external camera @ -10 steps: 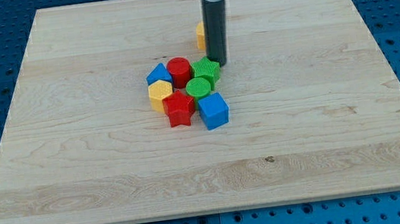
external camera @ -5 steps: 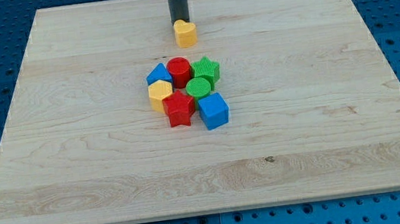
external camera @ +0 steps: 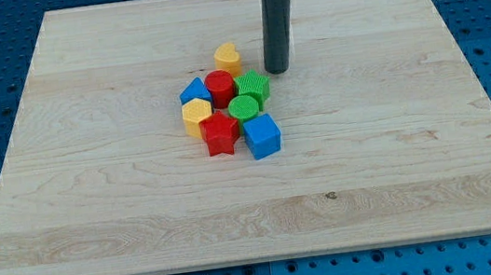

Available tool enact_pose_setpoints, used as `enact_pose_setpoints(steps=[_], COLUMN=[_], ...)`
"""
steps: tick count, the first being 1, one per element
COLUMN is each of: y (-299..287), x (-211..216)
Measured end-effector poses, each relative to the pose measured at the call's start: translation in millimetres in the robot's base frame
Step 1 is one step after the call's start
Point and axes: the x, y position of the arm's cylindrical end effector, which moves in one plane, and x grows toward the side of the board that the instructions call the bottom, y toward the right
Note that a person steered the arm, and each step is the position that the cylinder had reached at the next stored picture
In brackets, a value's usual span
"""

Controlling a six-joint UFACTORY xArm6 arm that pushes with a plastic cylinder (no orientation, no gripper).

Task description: Move the yellow heart to the top of the blue triangle

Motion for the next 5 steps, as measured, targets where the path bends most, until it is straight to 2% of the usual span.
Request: enact_pose_setpoints(steps=[2,3,4,5], y=[-84.7,-103.3,-69.8,-66.0], x=[-46.3,-52.0,-24.6,5.9])
